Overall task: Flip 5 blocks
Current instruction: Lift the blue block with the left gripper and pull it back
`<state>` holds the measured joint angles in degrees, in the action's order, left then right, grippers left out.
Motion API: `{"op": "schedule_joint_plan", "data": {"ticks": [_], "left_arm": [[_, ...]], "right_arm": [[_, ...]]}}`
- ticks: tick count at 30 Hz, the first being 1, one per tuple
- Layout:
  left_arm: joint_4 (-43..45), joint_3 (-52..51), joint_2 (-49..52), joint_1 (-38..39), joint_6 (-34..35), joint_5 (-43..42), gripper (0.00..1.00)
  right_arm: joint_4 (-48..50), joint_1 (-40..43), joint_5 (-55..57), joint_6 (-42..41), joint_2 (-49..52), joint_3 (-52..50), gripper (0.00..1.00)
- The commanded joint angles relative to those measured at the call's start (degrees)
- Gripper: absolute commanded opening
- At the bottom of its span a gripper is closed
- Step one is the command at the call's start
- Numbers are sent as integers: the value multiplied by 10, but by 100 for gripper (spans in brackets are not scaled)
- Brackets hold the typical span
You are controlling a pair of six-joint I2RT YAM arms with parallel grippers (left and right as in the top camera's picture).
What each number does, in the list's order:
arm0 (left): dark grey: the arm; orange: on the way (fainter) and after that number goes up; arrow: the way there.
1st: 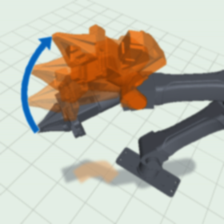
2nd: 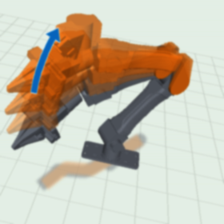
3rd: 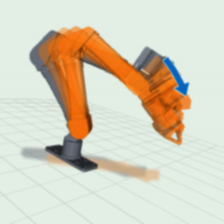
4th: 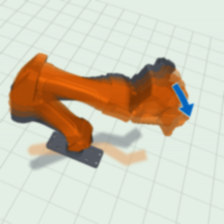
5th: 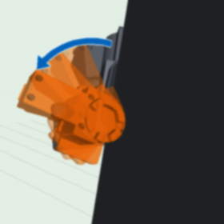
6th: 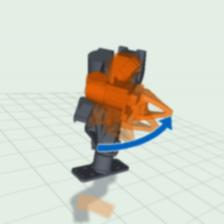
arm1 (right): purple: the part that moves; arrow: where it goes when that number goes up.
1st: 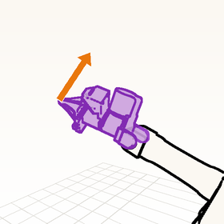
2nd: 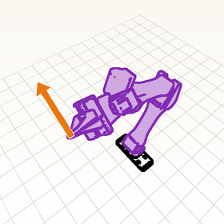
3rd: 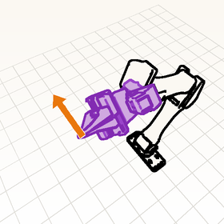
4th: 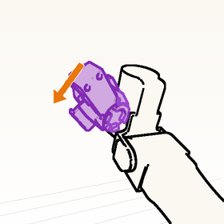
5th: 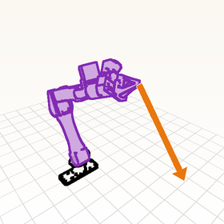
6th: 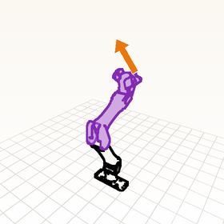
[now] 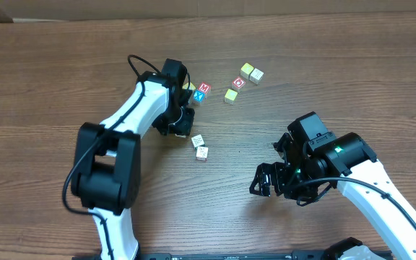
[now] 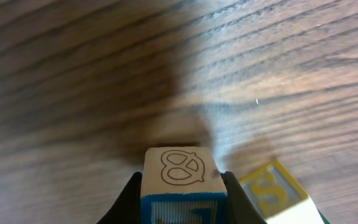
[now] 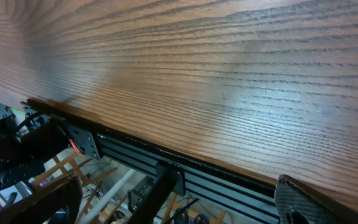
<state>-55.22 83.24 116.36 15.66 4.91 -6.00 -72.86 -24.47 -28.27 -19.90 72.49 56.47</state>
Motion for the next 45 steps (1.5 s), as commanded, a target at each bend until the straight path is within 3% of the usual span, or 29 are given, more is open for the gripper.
{"op": "schedule_joint_plan", "data": {"ticks": [1,9,14,22,27,35,45], "left_arm": [[-17,3,-84,-3,50,30,4],[-94,-17,-197,0,92,40,5],[-103,-87,-258,20,149,22,5],[14,-254,-294,137,256,-18,4],[78,-296,-294,207,332,-19,4],[149,-353,-294,241,440,-6,4],[202,-373,-294,239,426,3,6]], "right_arm": [[6,-3,-2,-2,-5,17,100],[6,-3,19,2,-5,17,100],[12,-3,19,2,-5,17,100],[23,-3,19,2,-5,17,100],[21,-3,19,2,-5,17,100],[20,-3,18,2,-5,17,100],[17,-3,18,2,-5,17,100]]}}
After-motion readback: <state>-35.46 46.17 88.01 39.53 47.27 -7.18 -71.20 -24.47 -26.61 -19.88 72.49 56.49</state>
